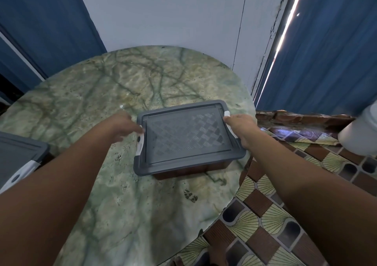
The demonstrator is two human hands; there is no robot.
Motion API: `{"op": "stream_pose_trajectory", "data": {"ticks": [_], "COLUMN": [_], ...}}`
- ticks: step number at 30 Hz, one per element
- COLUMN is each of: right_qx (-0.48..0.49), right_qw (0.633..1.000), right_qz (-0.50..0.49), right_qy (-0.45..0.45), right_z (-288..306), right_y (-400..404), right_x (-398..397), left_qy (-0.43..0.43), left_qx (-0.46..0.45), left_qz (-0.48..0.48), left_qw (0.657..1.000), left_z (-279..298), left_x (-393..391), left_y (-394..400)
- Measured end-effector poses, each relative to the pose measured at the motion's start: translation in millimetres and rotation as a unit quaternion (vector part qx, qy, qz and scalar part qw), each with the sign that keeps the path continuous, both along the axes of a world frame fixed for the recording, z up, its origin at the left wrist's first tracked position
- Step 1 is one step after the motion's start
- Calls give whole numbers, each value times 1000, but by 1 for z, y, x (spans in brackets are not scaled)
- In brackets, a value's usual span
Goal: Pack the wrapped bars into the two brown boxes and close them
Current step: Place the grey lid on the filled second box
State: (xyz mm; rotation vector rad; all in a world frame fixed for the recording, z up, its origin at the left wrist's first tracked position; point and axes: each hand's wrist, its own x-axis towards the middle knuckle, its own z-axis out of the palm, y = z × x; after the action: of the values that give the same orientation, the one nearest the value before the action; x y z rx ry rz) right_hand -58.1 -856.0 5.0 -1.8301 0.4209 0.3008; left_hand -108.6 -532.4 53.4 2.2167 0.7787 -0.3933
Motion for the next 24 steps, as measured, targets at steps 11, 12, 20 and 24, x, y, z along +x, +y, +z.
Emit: {"op": "stream_pose_trajectory", "data": {"ticks": [11, 12, 20, 24], "right_qx": [-117, -134, -267, -282], "right_qw": [992, 989, 951, 953], "right_qz": [23, 35, 130, 60], "right_qy": [-46, -51, -82, -96], "right_z": [-3, -1, 3, -4], "right_y": [8, 9, 40, 65], "right_x": [-2, -1, 14, -3], "left_qy": [-134, -135, -114, -69], "left_qx": [235, 255, 342, 339], "left_qz": [-259, -257, -217, -150], "left_qw": [927, 922, 907, 926], "left_z": [-27, -30, -50, -44], "left_x": [53, 52, 17, -6], "left_y": [-49, -46, -6, 15]}}
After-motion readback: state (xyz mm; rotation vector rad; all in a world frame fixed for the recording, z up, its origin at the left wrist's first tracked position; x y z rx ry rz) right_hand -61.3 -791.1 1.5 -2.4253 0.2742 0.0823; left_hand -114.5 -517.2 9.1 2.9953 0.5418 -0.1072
